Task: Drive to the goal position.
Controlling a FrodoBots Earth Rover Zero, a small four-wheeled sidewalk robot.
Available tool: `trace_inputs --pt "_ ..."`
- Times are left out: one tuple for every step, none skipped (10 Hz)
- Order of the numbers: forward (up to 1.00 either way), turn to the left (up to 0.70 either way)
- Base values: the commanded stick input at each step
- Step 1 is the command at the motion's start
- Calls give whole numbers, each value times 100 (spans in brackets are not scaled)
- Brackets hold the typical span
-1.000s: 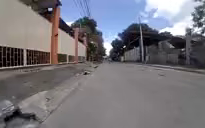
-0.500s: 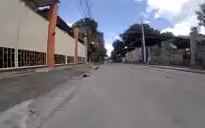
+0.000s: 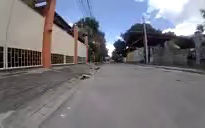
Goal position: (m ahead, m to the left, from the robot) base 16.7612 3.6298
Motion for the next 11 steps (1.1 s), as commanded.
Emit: trace_inputs --pt "85 -14" --pt "85 0" --pt "85 0" --pt "85 0" --pt "85 0" --pt "85 0" --pt "85 0" --pt "85 0" --pt "85 0" --pt "85 0" --pt "85 0"
